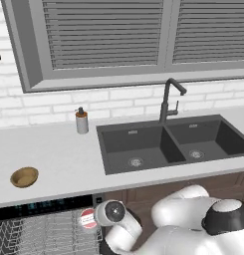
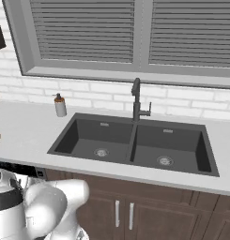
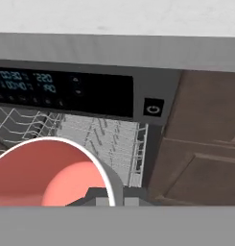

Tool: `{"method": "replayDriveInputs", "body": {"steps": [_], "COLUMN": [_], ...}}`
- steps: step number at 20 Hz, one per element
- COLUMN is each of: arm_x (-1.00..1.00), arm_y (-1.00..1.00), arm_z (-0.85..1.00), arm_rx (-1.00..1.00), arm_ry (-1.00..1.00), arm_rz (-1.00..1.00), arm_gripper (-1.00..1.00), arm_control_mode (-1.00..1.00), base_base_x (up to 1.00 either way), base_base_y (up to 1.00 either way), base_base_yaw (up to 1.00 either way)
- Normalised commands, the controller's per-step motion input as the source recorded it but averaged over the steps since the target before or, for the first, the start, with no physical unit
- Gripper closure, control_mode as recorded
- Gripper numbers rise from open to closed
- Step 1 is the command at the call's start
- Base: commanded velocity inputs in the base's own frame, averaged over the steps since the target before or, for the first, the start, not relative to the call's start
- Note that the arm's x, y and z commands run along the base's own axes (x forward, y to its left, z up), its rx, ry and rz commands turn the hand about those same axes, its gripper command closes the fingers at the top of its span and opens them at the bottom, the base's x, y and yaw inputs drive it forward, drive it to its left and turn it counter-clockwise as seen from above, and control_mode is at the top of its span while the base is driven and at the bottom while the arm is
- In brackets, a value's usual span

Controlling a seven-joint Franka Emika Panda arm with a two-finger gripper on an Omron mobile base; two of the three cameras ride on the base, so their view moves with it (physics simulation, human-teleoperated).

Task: Pick up the cup and bowl from the counter, place them in the dishwasher, and close the dishwasher door.

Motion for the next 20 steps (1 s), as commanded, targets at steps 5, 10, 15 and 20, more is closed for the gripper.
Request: {"method": "replayDriveInputs", "body": {"steps": [5, 10, 15, 20], "arm_x": [0.18, 0.31, 0.23, 0.08], "arm_y": [0.31, 0.24, 0.30, 0.34], "arm_z": [-0.29, -0.17, -0.23, -0.31], "arm_rx": [-0.02, 0.00, 0.00, 0.00], "arm_ry": [-0.06, 0.00, 0.00, 0.00], "arm_rz": [0.00, 0.00, 0.00, 0.00], "arm_gripper": [1.00, 1.00, 1.00, 1.00], "arm_control_mode": [-1.00, -1.00, -1.00, -1.00], "base_base_x": [0.00, 0.00, 0.00, 0.00], "base_base_y": [0.00, 0.00, 0.00, 0.00], "base_base_yaw": [0.00, 0.00, 0.00, 0.00]}}
